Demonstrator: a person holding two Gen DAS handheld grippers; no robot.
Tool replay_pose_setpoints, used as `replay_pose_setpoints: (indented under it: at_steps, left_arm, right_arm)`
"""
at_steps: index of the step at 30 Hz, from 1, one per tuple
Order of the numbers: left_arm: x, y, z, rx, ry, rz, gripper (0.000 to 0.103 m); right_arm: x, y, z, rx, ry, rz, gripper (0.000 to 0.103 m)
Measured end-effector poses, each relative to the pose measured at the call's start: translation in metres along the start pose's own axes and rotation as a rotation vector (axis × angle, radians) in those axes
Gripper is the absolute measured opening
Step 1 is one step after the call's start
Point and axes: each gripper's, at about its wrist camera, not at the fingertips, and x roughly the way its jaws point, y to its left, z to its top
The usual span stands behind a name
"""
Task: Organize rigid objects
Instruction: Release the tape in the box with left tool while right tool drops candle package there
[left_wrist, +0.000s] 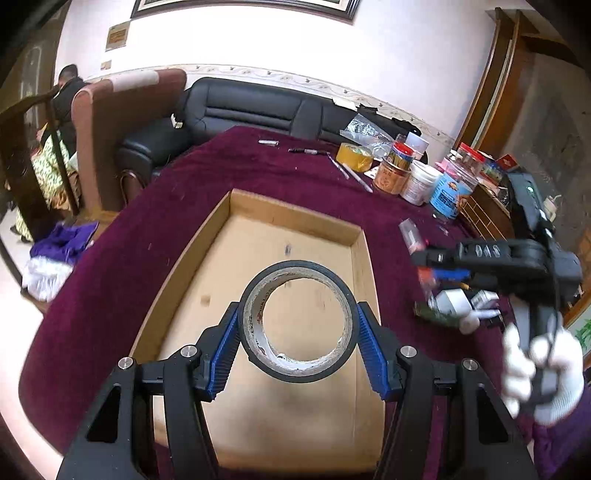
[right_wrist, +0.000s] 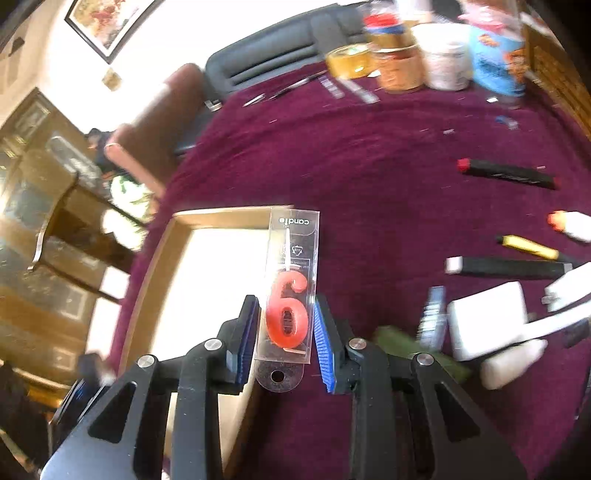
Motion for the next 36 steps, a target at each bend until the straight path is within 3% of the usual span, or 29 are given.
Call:
replay_pose_setpoints:
  at_steps: [6,12,15,20,25,29,31,33,36]
  left_arm:
    - [0.056,0.007,0.036,-0.043,0.092,-0.067,0.054]
    - [0.12,0.027,0.042,-0.153,0.211,-0.1,0.054]
    - [0.134,0.031,0.041,-0.17,0.22,-0.1,0.054]
    - [0.144,0.044,0.039,-0.256,0.233,-0.161,0.055]
    - [0.141,0.057,0.038,-0.353,0.227,-0.261,0.07]
    - [0.131,0.055,0.036,-0.327,0.212,-0.191,0.071]
    - [0.129,0.055,0.029,-0.329,0.219,-0.122,0.071]
    - [0.125,0.056,0.025,-0.325,0.208,-0.105,0.071]
    - [0.117,0.052,0.017,-0.296,0.21,-0.048,0.071]
  right_arm:
    - [0.038,0.027,0.004,-0.006,0.041,0.034,0.027]
    - [0.068,0.029,0.012,-0.011,0.052,-0.027,0.027]
    - [0.076,0.026,0.013,-0.009,0.065,-0.042,0.028]
    - [0.078,0.028,0.014,-0.014,0.044,-0.059,0.032]
    - [0.073,0.024,0.015,-0.006,0.038,-0.032,0.036]
    - [0.047,0.027,0.008,-0.039,-0.037,-0.045,0.036]
    - [0.029,0.029,0.001,-0.077,-0.084,-0.068,0.044]
    - [0.011,0.027,-0.011,-0.103,-0.125,-0.09,0.051]
    - [-0.011,0.017,-0.027,-0.111,-0.163,-0.102,0.051]
